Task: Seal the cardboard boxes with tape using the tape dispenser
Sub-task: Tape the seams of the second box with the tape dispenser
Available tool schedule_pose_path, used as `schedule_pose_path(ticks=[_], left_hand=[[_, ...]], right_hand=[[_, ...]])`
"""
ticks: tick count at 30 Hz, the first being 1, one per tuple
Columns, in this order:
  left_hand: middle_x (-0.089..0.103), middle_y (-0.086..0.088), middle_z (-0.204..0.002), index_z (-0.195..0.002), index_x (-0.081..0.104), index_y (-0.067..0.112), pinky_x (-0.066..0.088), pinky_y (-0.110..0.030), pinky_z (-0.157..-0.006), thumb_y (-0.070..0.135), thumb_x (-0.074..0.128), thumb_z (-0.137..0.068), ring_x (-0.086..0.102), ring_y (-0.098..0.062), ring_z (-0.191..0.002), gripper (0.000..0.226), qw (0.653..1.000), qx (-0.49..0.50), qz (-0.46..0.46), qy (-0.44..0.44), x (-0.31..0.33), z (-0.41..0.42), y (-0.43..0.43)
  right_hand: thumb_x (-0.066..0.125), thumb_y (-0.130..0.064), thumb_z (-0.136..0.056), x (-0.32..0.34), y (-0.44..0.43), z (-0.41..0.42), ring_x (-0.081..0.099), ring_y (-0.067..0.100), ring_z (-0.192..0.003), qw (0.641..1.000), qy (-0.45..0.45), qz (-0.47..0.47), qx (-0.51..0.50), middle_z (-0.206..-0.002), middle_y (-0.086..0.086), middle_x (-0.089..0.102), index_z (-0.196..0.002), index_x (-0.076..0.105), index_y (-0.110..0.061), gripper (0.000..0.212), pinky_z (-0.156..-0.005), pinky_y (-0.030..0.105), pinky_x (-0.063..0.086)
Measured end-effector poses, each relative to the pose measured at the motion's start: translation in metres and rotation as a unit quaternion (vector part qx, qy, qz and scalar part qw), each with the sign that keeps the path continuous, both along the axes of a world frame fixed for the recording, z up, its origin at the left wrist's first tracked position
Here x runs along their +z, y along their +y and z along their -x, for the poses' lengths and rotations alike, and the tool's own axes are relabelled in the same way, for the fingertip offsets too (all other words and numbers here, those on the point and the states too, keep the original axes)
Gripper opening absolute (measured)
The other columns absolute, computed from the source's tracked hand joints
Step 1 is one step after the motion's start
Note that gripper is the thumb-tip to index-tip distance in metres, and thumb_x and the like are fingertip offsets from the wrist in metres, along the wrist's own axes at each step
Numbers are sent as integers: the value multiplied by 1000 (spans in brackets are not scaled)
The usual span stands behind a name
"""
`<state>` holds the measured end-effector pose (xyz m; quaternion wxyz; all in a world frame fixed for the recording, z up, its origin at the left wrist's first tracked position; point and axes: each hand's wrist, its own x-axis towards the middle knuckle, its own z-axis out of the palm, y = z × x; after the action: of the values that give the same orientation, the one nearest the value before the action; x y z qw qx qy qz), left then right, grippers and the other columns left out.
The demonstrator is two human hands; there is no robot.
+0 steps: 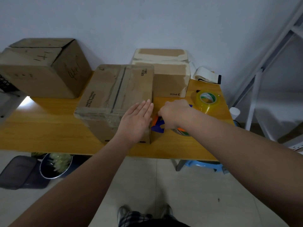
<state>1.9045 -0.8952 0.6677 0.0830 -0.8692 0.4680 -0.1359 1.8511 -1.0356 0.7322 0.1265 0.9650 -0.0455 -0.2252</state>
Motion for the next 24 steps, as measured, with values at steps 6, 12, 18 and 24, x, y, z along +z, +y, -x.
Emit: schedule_pose_path(ticks=[6,12,18,24], left_hand=[[6,-6,-157,-147,-2,10,-12,-28,-111,34,8,-103,5,-15,-144,51,1000,3,7,-3,-2,1,-2],[1,-3,-157,-138,-14,13,-7,-29,-115,41,5,-101,0,-12,-144,50,1000,9,10,-2,-1,1,0],[2,-1,-157,-139,-12,14,-14,-29,-111,43,-4,-95,-1,-11,-144,53,1000,23,6,8,0,3,-4],[11,-3,-157,-141,-3,15,-9,-31,-114,43,0,-95,5,-13,-144,53,999,27,9,32,3,4,-2]], right_hand=[[61,-37,-87,-13,-16,2,44,17,-70,1000,-10,-16,17,-85,-1,41,-119,54,-29,34,-51,31,31],[56,-47,-88,-76,-51,40,50,24,-88,987,-9,-122,-101,-102,3,46,-134,43,-29,51,-66,34,44],[79,-25,-76,-120,-72,35,52,25,-102,750,-120,-512,-402,-129,8,43,-149,9,-18,102,-77,33,42],[72,-27,-84,-169,-79,32,47,25,-95,634,-176,-546,-519,-123,11,47,-135,34,-8,67,-78,38,38]])
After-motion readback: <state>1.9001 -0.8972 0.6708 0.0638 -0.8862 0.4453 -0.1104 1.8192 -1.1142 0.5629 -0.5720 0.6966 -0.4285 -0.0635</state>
